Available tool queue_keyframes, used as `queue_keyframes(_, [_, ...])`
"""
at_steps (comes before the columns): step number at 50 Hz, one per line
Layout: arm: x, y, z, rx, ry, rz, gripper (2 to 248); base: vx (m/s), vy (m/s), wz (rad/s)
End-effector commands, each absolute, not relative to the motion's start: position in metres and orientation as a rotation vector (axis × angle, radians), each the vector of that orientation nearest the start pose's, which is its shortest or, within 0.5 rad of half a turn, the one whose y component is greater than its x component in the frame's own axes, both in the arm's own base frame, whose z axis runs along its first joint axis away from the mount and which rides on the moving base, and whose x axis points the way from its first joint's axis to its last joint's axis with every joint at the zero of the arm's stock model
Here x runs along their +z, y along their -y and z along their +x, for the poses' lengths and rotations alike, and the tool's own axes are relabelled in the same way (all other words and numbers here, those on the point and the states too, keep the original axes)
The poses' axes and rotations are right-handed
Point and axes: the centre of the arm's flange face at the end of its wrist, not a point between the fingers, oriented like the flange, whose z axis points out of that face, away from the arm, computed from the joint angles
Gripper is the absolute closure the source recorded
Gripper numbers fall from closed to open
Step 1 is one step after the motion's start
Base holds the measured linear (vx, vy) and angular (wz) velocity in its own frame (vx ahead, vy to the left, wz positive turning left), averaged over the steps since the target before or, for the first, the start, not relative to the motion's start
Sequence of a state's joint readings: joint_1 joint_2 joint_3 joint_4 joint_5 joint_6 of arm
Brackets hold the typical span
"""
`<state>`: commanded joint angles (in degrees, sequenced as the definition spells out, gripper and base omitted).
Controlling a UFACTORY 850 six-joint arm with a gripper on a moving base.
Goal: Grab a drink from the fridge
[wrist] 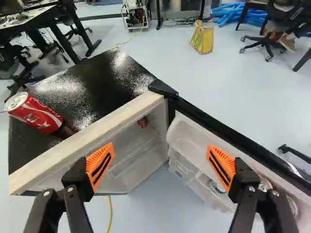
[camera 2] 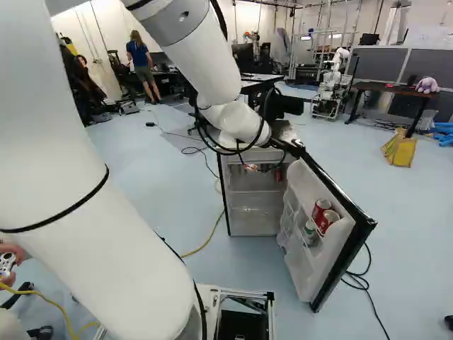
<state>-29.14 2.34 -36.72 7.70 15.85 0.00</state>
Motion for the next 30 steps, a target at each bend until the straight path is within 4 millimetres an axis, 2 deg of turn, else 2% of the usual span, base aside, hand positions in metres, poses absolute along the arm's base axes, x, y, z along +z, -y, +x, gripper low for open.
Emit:
queue_keyframes(14, [0.479,0.238,0.382,-1.521,-1.027,-2.819,3,0.000,0.000,0.000])
queue_keyframes(30, [0.492,0.259,0.377,-1.459,-1.104,-2.826,3,0.000,0.000,0.000])
